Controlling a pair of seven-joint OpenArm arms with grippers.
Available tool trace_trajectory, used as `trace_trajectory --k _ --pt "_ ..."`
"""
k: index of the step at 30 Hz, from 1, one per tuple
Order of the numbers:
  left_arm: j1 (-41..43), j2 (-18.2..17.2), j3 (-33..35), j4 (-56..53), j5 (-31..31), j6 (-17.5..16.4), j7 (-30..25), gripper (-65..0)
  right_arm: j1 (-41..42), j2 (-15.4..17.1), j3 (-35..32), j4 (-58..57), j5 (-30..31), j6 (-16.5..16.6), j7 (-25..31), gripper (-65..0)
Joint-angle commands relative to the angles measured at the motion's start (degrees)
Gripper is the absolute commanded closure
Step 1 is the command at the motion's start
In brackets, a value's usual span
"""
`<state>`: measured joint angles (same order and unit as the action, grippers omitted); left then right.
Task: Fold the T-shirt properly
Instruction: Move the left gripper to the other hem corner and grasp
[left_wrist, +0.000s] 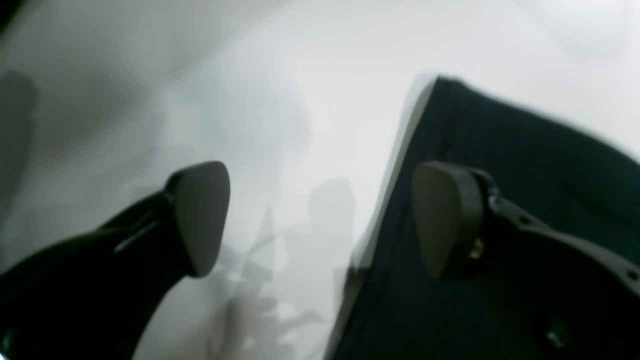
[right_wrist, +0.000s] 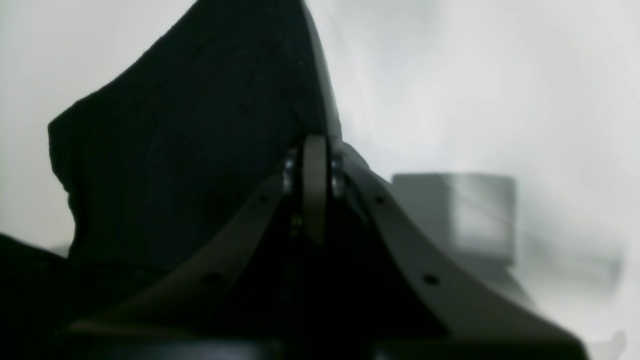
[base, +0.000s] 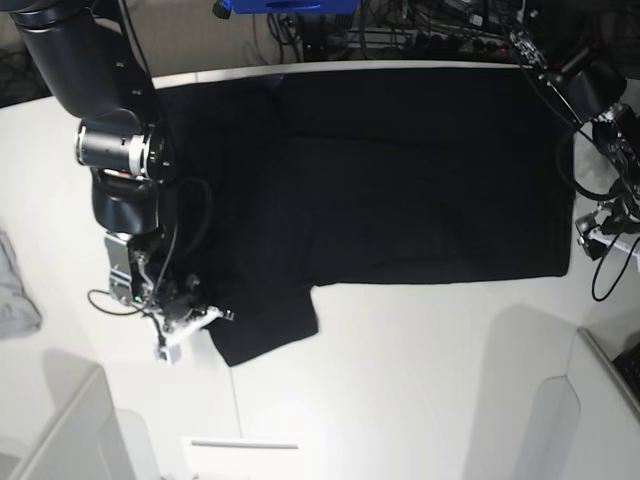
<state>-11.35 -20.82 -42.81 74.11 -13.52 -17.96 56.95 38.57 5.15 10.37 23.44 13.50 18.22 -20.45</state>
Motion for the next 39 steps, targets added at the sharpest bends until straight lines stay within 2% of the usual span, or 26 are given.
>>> trace_trajectory --k 1,3,7,14,20,25,30,35,37,39 --pt "-2.0 -1.3 0.2 -0.4 -0.2 0.1 -1.0 -55.5 1.3 0.2 -0.1 0.2 -0.7 -0.1 -1.3 0.0" --pt "-4.0 -1.3 3.0 -3.4 -0.2 0.1 -1.7 -55.5 1.3 0.2 -0.1 0.2 -0.7 -0.1 -1.3 0.0" --pt "-5.9 -1.4 8.6 -10.2 -0.2 0.4 -9.6 -55.5 1.3 0.2 -0.1 0.2 -0.7 -0.1 -1.2 0.0" --pt "-11.2 -2.0 9.5 -21.1 1.2 0.4 -15.2 -55.5 1.3 0.4 -0.1 0.2 -0.7 -0.1 -1.3 0.0" --pt "-15.3 -1.6 9.6 -26.2 7.7 0.3 -16.9 -55.5 1.1 0.4 -0.1 0.2 -0.7 -0.1 -1.3 0.0" --pt "-16.2 -0.9 9.8 -28.6 7.7 0.3 -17.0 -55.5 1.1 0.4 -0.1 0.2 -0.7 -0.1 -1.2 0.0" --pt "-15.9 -0.1 16.0 -30.5 7.5 0.3 -20.2 -55.5 1.2 0.4 -0.1 0.3 -0.7 -0.1 -1.3 0.0" --pt "-15.9 0.0 16.3 -32.0 7.4 0.3 -20.3 -55.3 1.1 0.4 -0.1 0.3 -0.7 -0.1 -1.3 0.0" --pt "-15.9 0.0 16.4 -31.9 7.4 0.3 -20.3 -52.8 1.0 0.4 -0.1 0.3 -0.7 -0.1 -1.2 0.0" --pt "-15.9 0.0 16.5 -31.9 7.4 0.3 -20.3 -44.3 1.0 0.4 -0.1 0.3 -0.7 -0.1 -1.2 0.0"
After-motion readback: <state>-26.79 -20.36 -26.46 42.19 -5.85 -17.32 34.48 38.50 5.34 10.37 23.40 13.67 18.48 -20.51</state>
